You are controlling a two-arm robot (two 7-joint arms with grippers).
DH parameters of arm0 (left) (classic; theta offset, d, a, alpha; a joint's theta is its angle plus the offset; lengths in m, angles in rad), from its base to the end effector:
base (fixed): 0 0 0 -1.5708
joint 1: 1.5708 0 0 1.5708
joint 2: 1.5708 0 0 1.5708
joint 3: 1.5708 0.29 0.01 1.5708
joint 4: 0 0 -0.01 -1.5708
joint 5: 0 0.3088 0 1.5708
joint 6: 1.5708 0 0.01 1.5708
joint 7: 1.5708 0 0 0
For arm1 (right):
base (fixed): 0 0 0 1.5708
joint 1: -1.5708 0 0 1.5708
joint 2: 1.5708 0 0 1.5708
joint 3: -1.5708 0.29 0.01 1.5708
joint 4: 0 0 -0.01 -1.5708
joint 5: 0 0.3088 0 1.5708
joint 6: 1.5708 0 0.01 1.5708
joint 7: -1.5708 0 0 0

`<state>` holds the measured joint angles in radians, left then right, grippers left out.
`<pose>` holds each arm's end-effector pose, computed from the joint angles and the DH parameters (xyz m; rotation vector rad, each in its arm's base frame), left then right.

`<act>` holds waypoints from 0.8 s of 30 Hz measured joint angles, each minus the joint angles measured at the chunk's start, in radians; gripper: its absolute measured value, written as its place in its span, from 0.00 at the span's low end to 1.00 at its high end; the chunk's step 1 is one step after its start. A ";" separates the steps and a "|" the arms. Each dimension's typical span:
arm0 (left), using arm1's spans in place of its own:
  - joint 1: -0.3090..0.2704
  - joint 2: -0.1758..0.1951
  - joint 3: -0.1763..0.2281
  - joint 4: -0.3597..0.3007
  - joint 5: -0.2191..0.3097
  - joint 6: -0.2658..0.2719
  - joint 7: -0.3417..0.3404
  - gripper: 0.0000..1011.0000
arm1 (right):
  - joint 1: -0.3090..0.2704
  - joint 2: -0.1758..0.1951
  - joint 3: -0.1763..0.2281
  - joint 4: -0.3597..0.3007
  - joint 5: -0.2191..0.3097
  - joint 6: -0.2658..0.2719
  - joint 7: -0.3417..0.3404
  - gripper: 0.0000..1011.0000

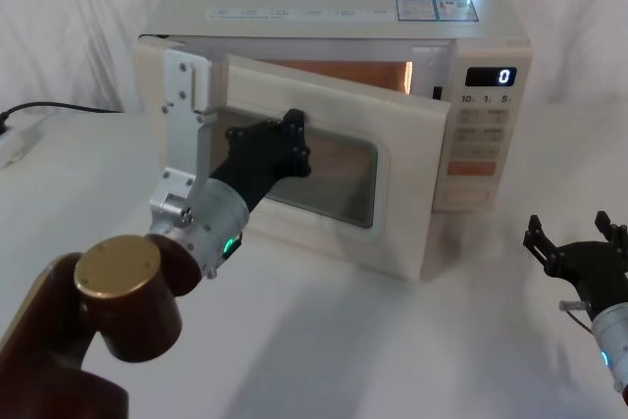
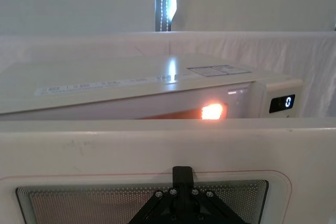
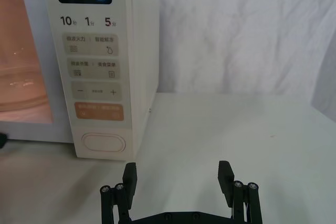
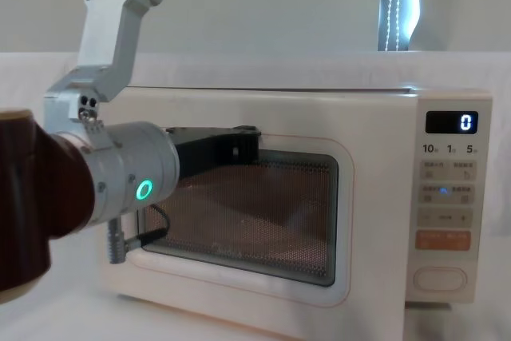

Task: Press the button to open the microwave door with one hand; close the microwave door with the other hand.

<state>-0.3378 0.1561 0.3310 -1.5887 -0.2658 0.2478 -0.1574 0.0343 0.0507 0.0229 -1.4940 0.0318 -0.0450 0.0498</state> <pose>0.3957 -0.0600 -0.1893 -0.0350 -0.0211 1.0674 0.3379 -0.0239 -0.3118 -0.0119 -0.0167 -1.5469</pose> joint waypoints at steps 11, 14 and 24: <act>-0.073 -0.045 0.002 0.095 0.016 -0.033 -0.025 0.00 | 0.000 0.000 0.000 0.000 0.000 0.000 0.000 0.99; -0.085 -0.054 0.001 0.112 0.016 -0.036 -0.026 0.00 | 0.000 0.000 0.000 0.000 0.000 0.000 0.000 0.99; -0.130 -0.083 0.004 0.178 0.029 -0.048 -0.027 0.00 | 0.000 0.000 0.000 0.000 0.000 0.000 0.000 0.99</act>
<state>-0.4675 0.0727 0.3351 -1.4111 -0.2364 0.2002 -0.1846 0.0343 0.0507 0.0229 -1.4940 0.0318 -0.0450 0.0498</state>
